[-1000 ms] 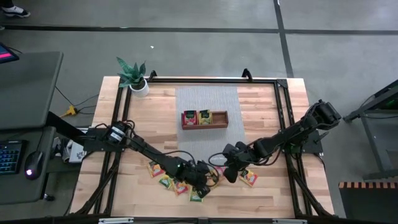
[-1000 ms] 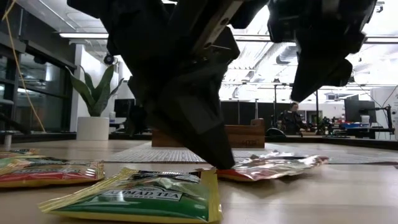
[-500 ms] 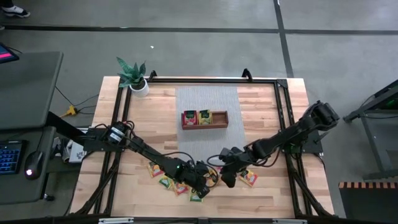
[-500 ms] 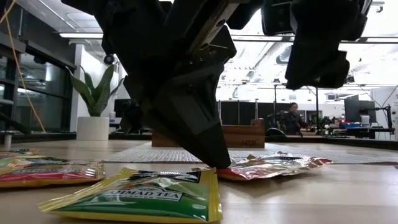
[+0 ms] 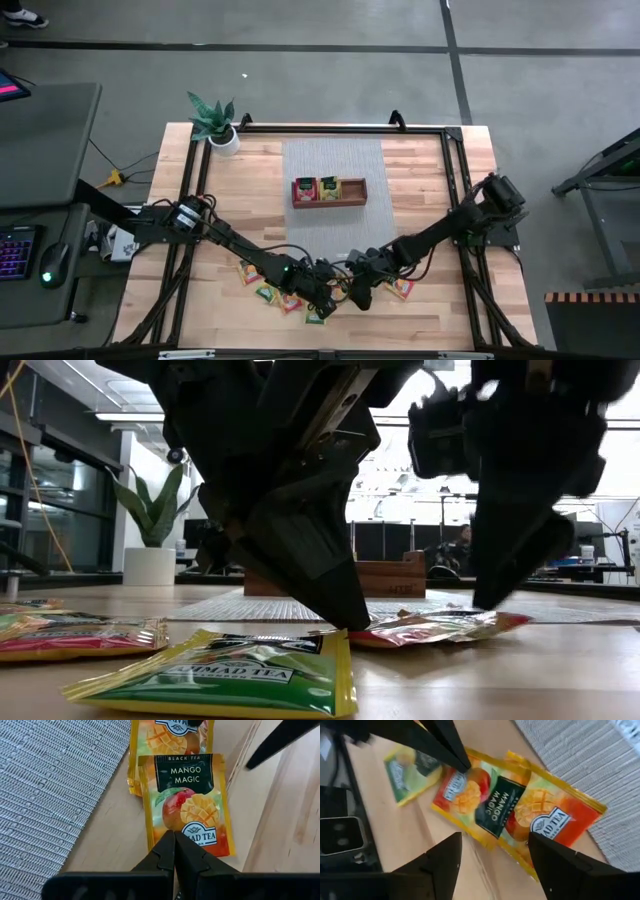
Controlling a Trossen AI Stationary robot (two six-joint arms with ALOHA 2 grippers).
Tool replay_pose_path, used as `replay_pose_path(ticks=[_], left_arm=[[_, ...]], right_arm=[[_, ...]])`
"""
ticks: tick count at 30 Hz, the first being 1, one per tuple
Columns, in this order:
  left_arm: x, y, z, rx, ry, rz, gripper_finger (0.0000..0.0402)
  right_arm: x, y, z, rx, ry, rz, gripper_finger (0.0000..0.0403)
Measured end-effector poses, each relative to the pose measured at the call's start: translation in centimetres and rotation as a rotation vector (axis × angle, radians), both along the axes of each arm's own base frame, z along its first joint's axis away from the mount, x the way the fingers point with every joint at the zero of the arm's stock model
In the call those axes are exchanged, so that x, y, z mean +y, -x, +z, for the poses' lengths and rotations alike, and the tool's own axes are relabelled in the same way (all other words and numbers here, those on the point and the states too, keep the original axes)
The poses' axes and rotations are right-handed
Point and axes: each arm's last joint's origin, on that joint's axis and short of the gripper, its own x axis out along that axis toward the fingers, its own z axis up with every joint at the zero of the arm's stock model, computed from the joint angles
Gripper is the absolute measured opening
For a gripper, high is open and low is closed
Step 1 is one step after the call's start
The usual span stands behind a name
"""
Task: Pick & Place Tea
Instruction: Put the orange tea bag into the right section of the wooden organizer
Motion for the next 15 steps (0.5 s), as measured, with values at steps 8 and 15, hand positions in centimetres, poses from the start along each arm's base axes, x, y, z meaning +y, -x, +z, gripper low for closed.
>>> replay_pose_path(ticks=[8, 15], left_arm=[[0.0, 0.0, 0.0, -0.001, -0.003, 0.002, 0.0], [0.1, -0.1, 0.0, -0.007, -0.001, 0.003, 0.0]], right_arm=[[0.6, -1.0, -1.6, -0.029, -0.048, 0.021, 0.0222], [0.6, -1.2, -1.6, -0.048, -0.069, 0.007, 0.0196]])
